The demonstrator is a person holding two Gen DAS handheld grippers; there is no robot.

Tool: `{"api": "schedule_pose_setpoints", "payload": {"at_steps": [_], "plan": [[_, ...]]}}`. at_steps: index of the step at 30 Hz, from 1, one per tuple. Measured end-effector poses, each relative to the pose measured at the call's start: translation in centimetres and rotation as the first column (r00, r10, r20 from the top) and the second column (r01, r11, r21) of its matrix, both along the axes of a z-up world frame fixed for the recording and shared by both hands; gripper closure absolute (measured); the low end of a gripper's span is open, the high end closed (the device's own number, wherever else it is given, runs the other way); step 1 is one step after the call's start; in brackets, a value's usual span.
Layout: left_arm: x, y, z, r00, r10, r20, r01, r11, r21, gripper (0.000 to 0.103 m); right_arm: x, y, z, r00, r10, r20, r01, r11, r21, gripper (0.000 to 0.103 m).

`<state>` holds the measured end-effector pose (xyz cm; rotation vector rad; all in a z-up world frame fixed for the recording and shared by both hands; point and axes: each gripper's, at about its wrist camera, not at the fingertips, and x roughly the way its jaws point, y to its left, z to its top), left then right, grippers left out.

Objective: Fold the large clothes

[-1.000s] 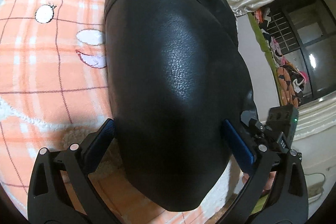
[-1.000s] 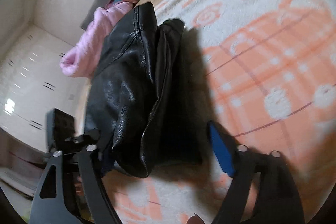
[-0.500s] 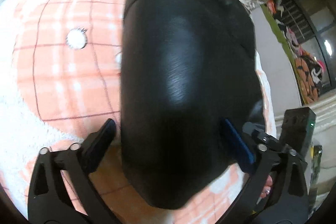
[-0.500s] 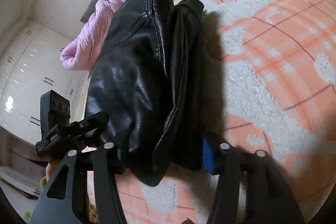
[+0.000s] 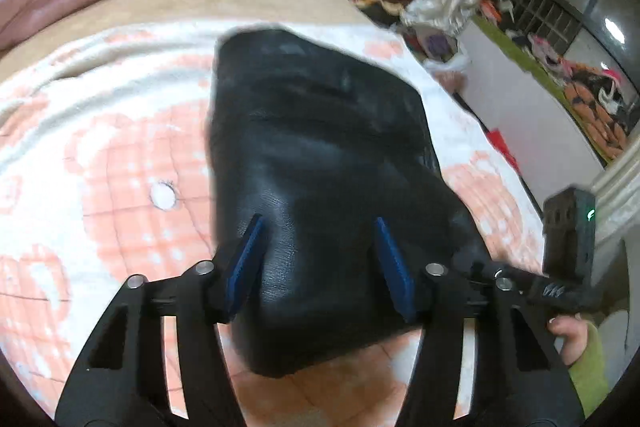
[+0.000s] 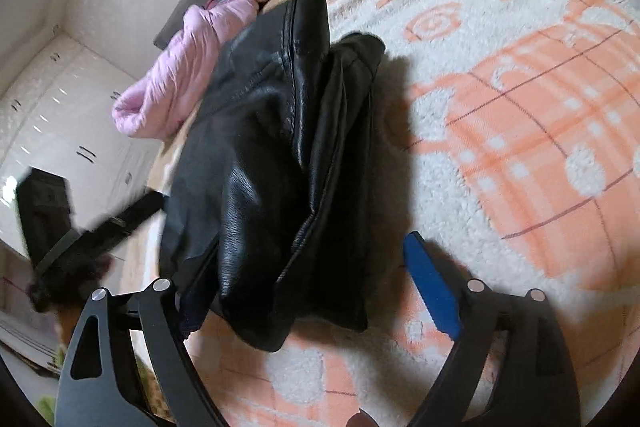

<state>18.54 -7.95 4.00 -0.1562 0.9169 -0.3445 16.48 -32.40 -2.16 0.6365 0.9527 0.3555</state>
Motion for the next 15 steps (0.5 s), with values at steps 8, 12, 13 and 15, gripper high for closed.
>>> {"api": "schedule_pose_setpoints", "payload": {"at_steps": [8,12,13,15], "plan": [[-0.3,-1.6,-1.1,1.000,-0.026,0.016,0.024,0.995,0.093,0.053,4.1,-1.6,6.9,0.982,-0.069,0.174,0.091,0.988,-0.123,0.029],[0.0,-1.9,-1.0,1.000,-0.027,0.009,0.026,0.995,0.091,0.053,8.6,0.1,6.2,0.993,-0.033,0.117,0.059,0.972,-0.229,0.037],[-0.3,-1.9,-1.1,1.000,-0.028,0.009,0.027,0.995,0.092,0.053,9.5,0.5,5.8,0.994,-0.031,0.102,0.055,0.969,-0.240,0.037],[-0.4,-1.7,-1.1,0.999,-0.032,0.006,0.031,0.995,0.090,0.053,11.7,2.2,4.7,0.998,-0.005,0.070,0.023,0.963,-0.267,0.040]]}}
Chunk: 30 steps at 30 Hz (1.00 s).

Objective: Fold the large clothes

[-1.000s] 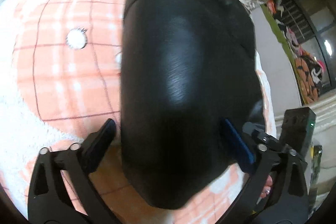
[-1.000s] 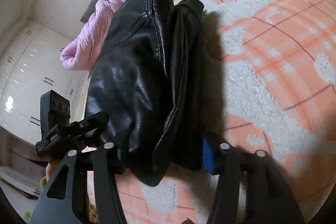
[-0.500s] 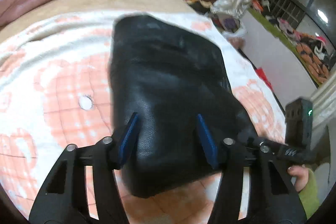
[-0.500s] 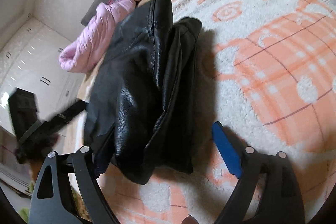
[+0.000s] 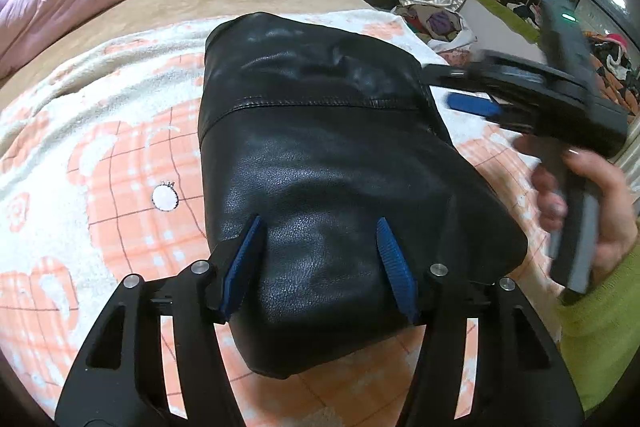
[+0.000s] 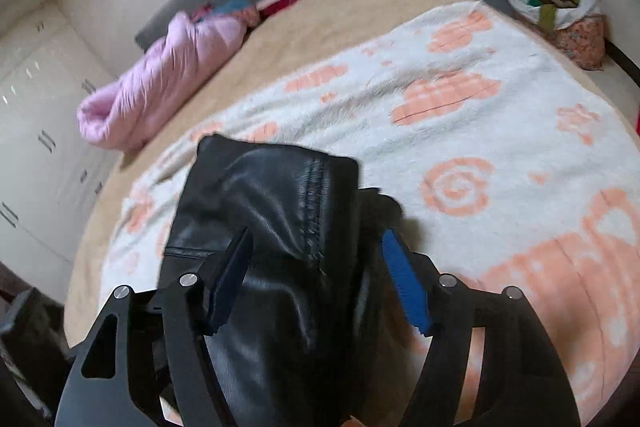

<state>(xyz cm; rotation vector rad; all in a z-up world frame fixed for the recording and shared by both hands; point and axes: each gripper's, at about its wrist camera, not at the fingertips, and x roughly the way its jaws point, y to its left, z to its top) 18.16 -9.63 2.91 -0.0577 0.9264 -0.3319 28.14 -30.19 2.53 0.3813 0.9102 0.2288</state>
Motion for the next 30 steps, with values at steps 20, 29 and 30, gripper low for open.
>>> {"api": "schedule_pose_setpoints", "payload": {"at_steps": [20,29,30], "plan": [[-0.2,0.0,-0.3,0.999,-0.034,-0.020,0.032,0.998,-0.059,0.053,2.6,-1.8,-5.1,0.998,0.019,-0.067,-0.013,0.996,0.084,0.079],[-0.8,0.8,0.1,0.999,-0.026,-0.033,0.022,0.993,-0.117,0.048,-0.2,-2.3,-4.2,0.998,-0.056,-0.021,0.058,0.990,0.130,0.055],[-1.2,1.1,0.2,0.999,-0.026,-0.032,0.022,0.992,-0.128,0.044,-0.7,-2.3,-4.0,0.998,-0.055,-0.021,0.057,0.989,0.135,0.051]]}}
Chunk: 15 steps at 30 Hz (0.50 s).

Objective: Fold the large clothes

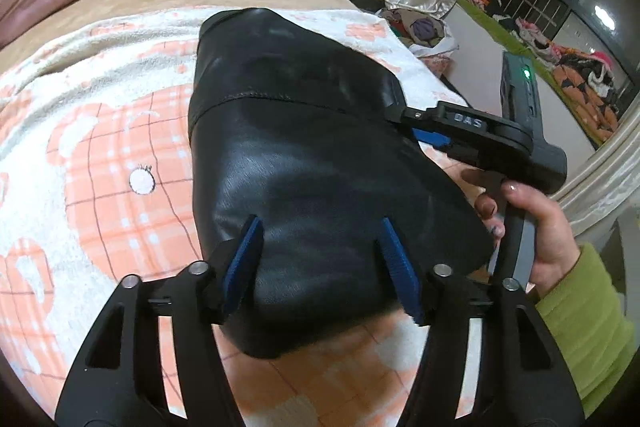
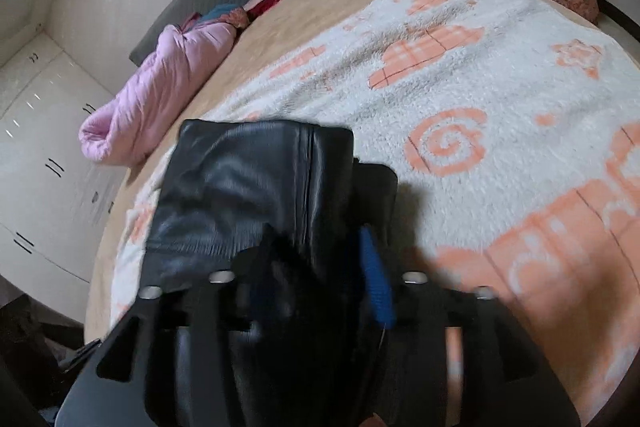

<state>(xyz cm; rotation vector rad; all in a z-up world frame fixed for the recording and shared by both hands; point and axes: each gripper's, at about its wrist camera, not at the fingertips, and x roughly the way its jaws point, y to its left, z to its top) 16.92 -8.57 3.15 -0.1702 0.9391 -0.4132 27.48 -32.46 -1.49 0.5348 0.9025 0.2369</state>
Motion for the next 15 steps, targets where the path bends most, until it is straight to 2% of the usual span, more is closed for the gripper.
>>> {"api": "schedule_pose_setpoints", "payload": {"at_steps": [1,7,11,12,15], "plan": [[-0.2,0.1,0.1,1.000,0.001,0.002,-0.001,1.000,-0.003,0.043,-0.6,0.1,0.3,1.000,0.000,0.004,0.000,1.000,-0.001,0.045],[-2.5,0.3,0.9,1.000,-0.002,0.011,0.002,1.000,-0.019,0.032,-5.1,0.7,3.4,0.995,-0.006,0.099,0.012,0.998,-0.056,0.028],[-4.2,0.8,1.9,0.999,0.006,0.038,-0.005,1.000,-0.030,0.016,-9.3,0.8,6.0,0.984,-0.009,0.177,0.023,0.997,-0.079,0.009],[-4.7,0.9,2.3,0.999,0.010,0.046,-0.009,0.999,-0.034,0.011,-10.2,0.8,6.4,0.981,-0.005,0.193,0.022,0.996,-0.087,0.007],[-6.1,1.4,2.7,0.998,0.019,0.058,-0.016,0.999,-0.045,0.010,-13.3,1.5,7.5,0.972,0.018,0.234,0.014,0.991,-0.133,0.004]]}}
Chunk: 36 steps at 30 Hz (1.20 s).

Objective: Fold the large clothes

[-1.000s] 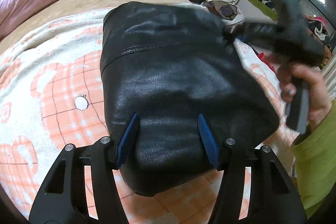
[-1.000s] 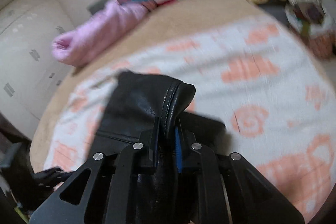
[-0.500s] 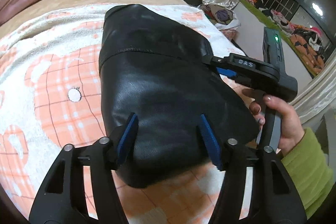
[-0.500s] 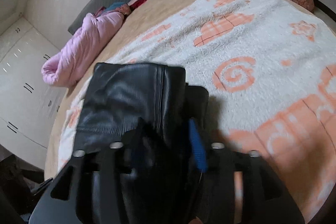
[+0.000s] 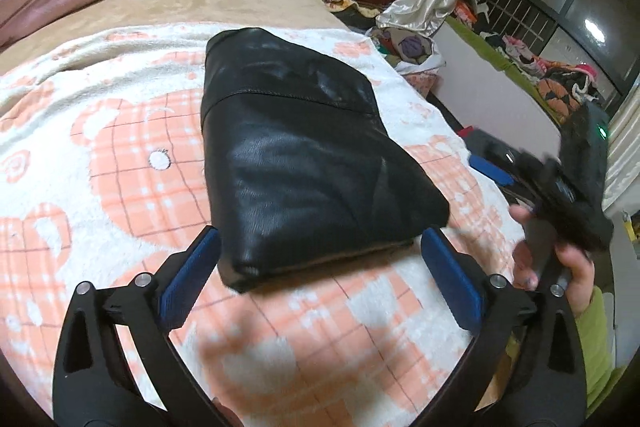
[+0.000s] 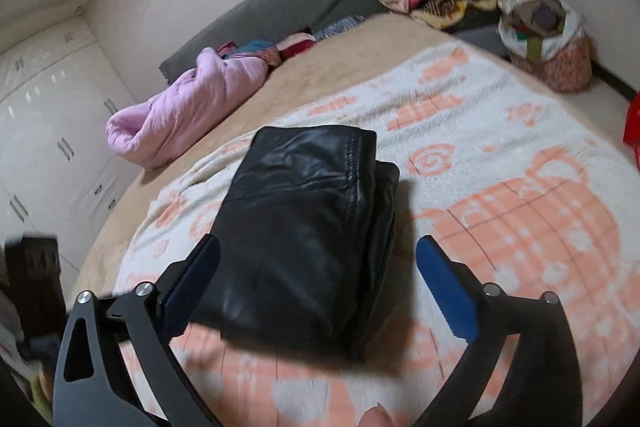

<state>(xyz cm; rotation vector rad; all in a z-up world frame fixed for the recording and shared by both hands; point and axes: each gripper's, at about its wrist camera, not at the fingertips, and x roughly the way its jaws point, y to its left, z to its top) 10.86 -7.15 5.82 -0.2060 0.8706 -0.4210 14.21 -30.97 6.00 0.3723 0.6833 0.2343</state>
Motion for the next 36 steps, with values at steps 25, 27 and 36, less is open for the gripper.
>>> {"api": "schedule_pose_setpoints", "payload": {"at_steps": [25,27,36], "plan": [[-7.8,2.6,-1.9,0.994,0.100,0.049,-0.102,0.993,0.054,0.009,-11.5,6.3,-2.9,1.000,0.018,0.022,-0.011,0.952,-0.307,0.004],[-7.8,2.8,-2.0,0.994,0.100,0.045,-0.102,0.994,0.049,0.009,-11.7,6.3,-2.9,0.999,0.021,0.023,-0.013,0.950,-0.311,0.004],[-7.8,3.0,-2.0,0.993,0.110,0.042,-0.112,0.993,0.045,0.009,-12.1,6.4,-2.7,1.000,0.023,0.020,-0.016,0.950,-0.311,0.004]]}}
